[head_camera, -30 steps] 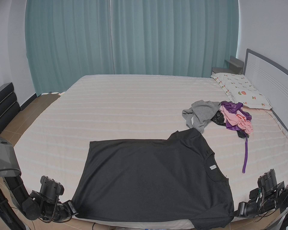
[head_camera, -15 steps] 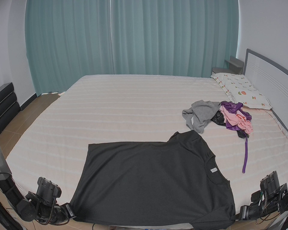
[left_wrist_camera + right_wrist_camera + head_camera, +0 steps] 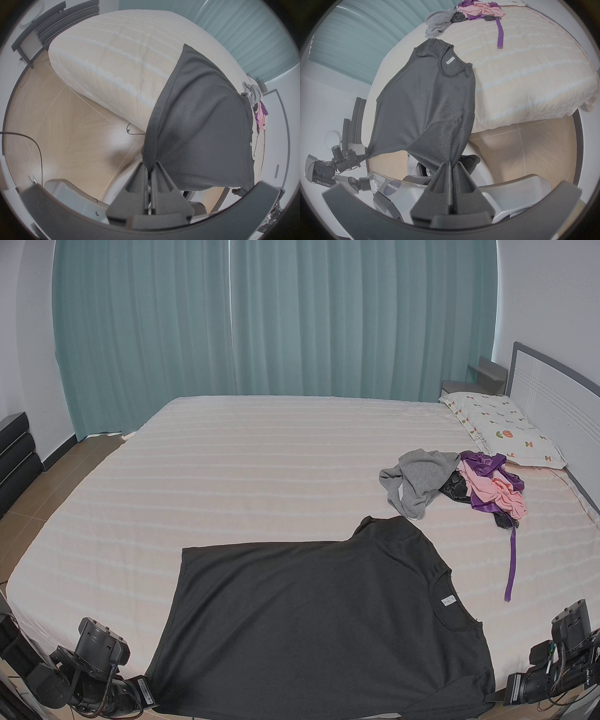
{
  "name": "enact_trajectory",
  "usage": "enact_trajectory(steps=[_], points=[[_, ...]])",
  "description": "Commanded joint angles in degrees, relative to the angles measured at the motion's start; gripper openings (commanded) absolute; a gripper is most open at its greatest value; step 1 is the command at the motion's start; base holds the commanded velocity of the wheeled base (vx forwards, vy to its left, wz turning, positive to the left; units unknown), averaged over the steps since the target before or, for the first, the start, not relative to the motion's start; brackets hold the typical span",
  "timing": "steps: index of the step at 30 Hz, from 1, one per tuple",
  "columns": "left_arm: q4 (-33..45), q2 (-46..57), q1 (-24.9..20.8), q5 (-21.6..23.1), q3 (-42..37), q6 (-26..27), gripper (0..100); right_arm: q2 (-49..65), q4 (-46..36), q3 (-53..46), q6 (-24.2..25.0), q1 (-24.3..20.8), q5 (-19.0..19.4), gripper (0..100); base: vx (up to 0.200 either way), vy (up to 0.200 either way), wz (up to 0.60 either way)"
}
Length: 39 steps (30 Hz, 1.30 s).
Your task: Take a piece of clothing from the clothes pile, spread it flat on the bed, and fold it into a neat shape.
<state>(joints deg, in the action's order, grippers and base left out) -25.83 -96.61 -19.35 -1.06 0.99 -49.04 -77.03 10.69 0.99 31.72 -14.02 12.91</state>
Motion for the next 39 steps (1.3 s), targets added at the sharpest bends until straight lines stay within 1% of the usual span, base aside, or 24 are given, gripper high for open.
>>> enact_trajectory(steps=[1,9,11,16,19,21,22,25,30,33,39], points=[[0.34,1.95,-0.87,-0.08,-0.99,0.00,0,0.74,0.03,-0.99,0.01,-0.04,0.01,0,0.000,0.000,0.00],[-0.01,2.30,-0.78,-0.35,-0.02,-0.26,0,0.74,0.91,-0.46,-0.34,0.04,0.01,0,0.000,0.000,0.00],[0.08,2.48,-0.25,-0.43,1.91,-0.18,0,0.57,1.09,1.12,0.36,0.31,0.01,0,0.000,0.000,0.00],[0.70,3.80,0.10,-1.31,5.78,-0.26,0,-0.49,1.09,4.46,0.36,0.57,-0.17,0,0.000,0.000,0.00],[2.01,3.80,1.07,-2.89,9.56,-0.18,0,-1.98,1.09,7.71,0.45,1.01,-0.43,0,0.000,0.000,0.00],[3.86,3.62,1.68,-2.89,10.97,-0.09,0,-3.39,1.09,8.77,0.36,1.89,-0.43,0,0.000,0.000,0.00],[6.06,3.53,2.38,-2.89,12.55,-0.26,0,-4.79,1.53,9.91,0.27,2.86,-0.34,0,0.000,0.000,0.00],[7.73,3.45,3.97,-2.89,14.39,-0.44,0,-6.64,2.32,11.41,0.27,3.56,-0.34,0,0.000,0.000,0.00],[7.81,2.30,7.13,-2.98,16.59,-0.35,0,-10.16,5.22,12.46,0.27,3.74,-0.61,0,0.000,0.000,0.00],[7.81,1.69,8.27,-2.98,17.65,-0.35,0,-12.09,8.03,12.55,0.27,4.09,-0.78,0,0.000,0.000,0.00],[7.73,0.02,7.92,-2.89,17.65,-0.35,0,-14.37,10.31,12.99,0.27,4.88,-0.78,0,0.000,0.000,0.00]])
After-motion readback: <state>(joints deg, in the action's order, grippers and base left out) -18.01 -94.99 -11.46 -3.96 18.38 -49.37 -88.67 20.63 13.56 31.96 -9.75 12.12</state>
